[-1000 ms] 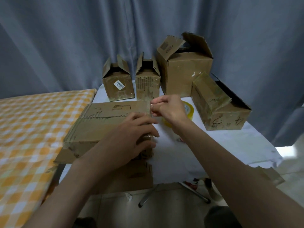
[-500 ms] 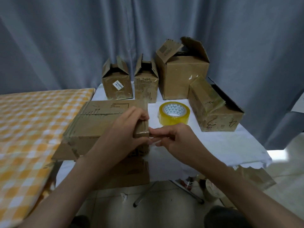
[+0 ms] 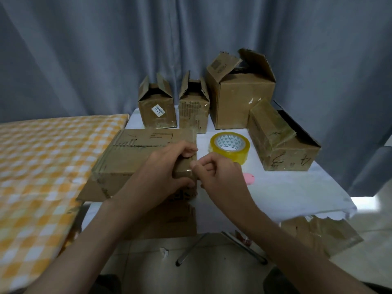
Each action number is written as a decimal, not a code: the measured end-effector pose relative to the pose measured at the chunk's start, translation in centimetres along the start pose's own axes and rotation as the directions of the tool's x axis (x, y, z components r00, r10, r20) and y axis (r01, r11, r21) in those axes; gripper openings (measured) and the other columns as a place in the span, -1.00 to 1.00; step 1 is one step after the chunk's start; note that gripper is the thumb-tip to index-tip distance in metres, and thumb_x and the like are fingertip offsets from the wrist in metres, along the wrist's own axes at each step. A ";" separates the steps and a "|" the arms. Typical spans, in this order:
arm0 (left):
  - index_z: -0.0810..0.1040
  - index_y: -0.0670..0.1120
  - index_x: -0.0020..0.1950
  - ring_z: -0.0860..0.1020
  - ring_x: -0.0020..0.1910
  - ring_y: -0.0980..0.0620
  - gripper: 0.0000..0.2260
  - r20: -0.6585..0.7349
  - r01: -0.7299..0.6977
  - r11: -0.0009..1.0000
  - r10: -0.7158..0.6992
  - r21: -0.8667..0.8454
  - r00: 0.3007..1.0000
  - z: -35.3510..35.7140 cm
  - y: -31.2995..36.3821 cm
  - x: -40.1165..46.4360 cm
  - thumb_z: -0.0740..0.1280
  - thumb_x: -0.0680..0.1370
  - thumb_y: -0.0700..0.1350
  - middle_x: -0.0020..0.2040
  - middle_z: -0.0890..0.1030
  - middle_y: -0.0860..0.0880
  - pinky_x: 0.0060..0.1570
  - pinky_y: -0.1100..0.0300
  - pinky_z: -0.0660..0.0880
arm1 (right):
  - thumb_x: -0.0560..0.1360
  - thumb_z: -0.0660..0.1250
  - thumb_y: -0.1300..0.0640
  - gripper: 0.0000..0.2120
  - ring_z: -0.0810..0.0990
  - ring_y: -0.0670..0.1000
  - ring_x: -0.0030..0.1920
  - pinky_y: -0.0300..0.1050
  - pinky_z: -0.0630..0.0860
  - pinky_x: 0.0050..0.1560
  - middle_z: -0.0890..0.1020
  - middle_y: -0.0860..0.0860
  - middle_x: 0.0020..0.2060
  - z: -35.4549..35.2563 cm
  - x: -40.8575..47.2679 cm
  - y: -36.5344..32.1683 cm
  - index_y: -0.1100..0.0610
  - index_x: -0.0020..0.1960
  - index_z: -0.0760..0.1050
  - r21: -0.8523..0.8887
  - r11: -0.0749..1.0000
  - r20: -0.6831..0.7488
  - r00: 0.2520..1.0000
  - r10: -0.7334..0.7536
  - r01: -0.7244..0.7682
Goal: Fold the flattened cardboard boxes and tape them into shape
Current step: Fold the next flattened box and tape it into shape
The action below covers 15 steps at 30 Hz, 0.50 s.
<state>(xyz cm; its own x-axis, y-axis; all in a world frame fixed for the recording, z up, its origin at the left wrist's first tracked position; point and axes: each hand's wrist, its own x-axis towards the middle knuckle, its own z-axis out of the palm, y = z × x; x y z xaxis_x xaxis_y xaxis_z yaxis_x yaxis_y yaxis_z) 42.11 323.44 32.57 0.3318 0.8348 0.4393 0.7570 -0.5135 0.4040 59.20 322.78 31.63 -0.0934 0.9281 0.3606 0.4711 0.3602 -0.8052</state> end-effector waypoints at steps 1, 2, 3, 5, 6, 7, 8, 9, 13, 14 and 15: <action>0.47 0.12 0.22 0.48 0.08 0.31 -0.44 -0.022 0.000 1.000 0.000 0.000 1.000 0.1 0.1 -0.2 0.61 0.29 -0.04 0.11 0.54 0.26 0.07 0.28 0.46 | 0.58 0.37 0.06 -0.82 0.57 -0.16 -0.33 -0.21 0.52 -0.26 0.55 -0.16 -0.41 0.5 -0.1 0.0 0.12 -0.15 0.54 0.019 1.000 -0.009 1.000 -0.002 0.003; 0.48 0.10 0.20 0.50 0.07 0.27 -0.48 -0.040 -0.001 1.000 0.002 0.002 0.999 0.2 0.2 -0.4 0.60 0.31 -0.06 0.10 0.55 0.24 0.07 0.21 0.50 | 0.59 0.35 0.07 -0.82 0.55 -0.15 -0.33 -0.23 0.49 -0.28 0.54 -0.14 -0.39 0.9 -0.1 0.0 0.12 -0.16 0.52 0.018 1.000 -0.026 0.999 -0.023 0.023; 0.48 0.09 0.20 0.52 0.08 0.23 -0.51 -0.050 -0.003 1.000 0.004 0.007 0.999 0.4 0.2 -0.7 0.58 0.34 -0.07 0.11 0.56 0.22 0.08 0.15 0.52 | 0.59 0.35 0.09 -0.81 0.53 -0.15 -0.34 -0.29 0.44 -0.31 0.53 -0.14 -0.39 1.1 -0.2 0.1 0.11 -0.18 0.50 0.007 0.999 -0.048 0.998 -0.046 0.046; 0.49 0.09 0.25 0.53 0.12 0.18 -0.56 -0.046 -0.016 1.000 0.017 0.020 0.999 0.4 0.2 -0.9 0.53 0.41 -0.03 0.17 0.58 0.18 0.13 0.11 0.53 | 0.59 0.35 0.12 -0.80 0.52 -0.16 -0.36 -0.36 0.36 -0.34 0.50 -0.16 -0.42 1.3 -0.1 0.2 0.08 -0.21 0.49 -0.009 0.997 -0.086 0.994 -0.073 0.073; 0.50 0.09 0.28 0.52 0.16 0.20 -0.58 -0.032 -0.024 0.999 0.024 0.023 0.999 0.1 0.0 -0.8 0.48 0.45 0.02 0.21 0.58 0.19 0.17 0.14 0.51 | 0.59 0.35 0.13 -0.80 0.52 -0.16 -0.36 -0.36 0.37 -0.34 0.50 -0.16 -0.42 1.2 0.0 0.2 0.07 -0.21 0.49 -0.014 0.997 -0.093 0.993 -0.079 0.078; 0.49 0.12 0.32 0.50 0.19 0.26 -0.58 -0.009 -0.026 0.999 0.026 0.024 1.000 -0.3 -0.1 -0.8 0.43 0.47 0.10 0.25 0.55 0.23 0.21 0.20 0.48 | 0.59 0.35 0.13 -0.80 0.53 -0.15 -0.36 -0.30 0.41 -0.33 0.52 -0.14 -0.41 1.2 0.2 0.2 0.07 -0.21 0.49 -0.021 0.997 -0.093 0.992 -0.082 0.080; 0.48 0.15 0.34 0.44 0.23 0.32 -0.56 0.014 -0.019 0.999 0.019 0.036 1.000 -0.9 -0.4 -0.7 0.35 0.48 0.22 0.27 0.50 0.28 0.23 0.25 0.43 | 0.60 0.34 0.13 -0.79 0.53 -0.12 -0.35 -0.20 0.45 -0.31 0.54 -0.10 -0.40 1.2 0.3 0.2 0.09 -0.21 0.49 -0.037 0.996 -0.087 0.992 -0.086 0.083; 0.48 0.18 0.35 0.39 0.24 0.37 -0.52 0.026 0.001 0.998 -0.003 0.064 1.000 -1.6 -0.8 -0.7 0.25 0.48 0.32 0.29 0.46 0.31 0.24 0.28 0.38 | 0.61 0.32 0.12 -0.78 0.52 -0.09 -0.35 -0.12 0.46 -0.30 0.54 -0.06 -0.39 1.1 0.5 0.2 0.10 -0.22 0.49 -0.059 0.994 -0.077 0.993 -0.093 0.088; 0.58 0.12 0.24 0.48 0.22 0.14 -0.45 -0.115 0.236 0.945 -0.214 0.225 0.970 -5.5 -4.2 -1.4 0.06 0.53 0.43 0.30 0.55 0.13 0.11 0.13 0.41 | 0.63 0.29 0.09 -0.72 0.51 0.00 -0.37 0.00 0.48 -0.29 0.52 0.03 -0.41 0.7 1.2 0.3 0.11 -0.25 0.41 -0.136 0.985 -0.055 0.992 -0.112 0.103; 0.58 0.08 0.25 0.50 0.21 0.04 -0.45 -0.160 0.316 0.915 -0.283 0.252 0.946 -6.3 -5.0 -1.7 0.08 0.54 0.40 0.28 0.57 0.05 0.07 0.09 0.41 | 0.63 0.28 0.08 -0.71 0.55 0.04 -0.36 0.05 0.53 -0.27 0.54 0.06 -0.41 0.6 1.4 0.5 0.13 -0.24 0.41 -0.124 0.988 -0.055 0.993 -0.101 0.094; 0.58 0.04 0.27 0.52 0.18 -0.04 -0.47 -0.196 0.391 0.885 -0.349 0.254 0.916 -6.8 -5.7 -2.0 0.15 0.55 0.36 0.26 0.59 -0.02 0.05 0.08 0.40 | 0.63 0.28 0.08 -0.71 0.58 0.08 -0.36 0.12 0.56 -0.26 0.56 0.09 -0.40 0.6 1.5 0.6 0.15 -0.23 0.41 -0.095 0.992 -0.054 0.995 -0.082 0.077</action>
<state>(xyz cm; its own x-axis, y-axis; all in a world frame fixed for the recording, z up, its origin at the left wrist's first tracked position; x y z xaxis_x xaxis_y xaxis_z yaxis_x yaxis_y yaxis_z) 33.31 323.37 34.87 -0.0704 0.9051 0.4193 0.9425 -0.0773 0.3252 58.81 324.42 31.45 -0.0848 0.8888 0.4504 0.5437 0.4200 -0.7266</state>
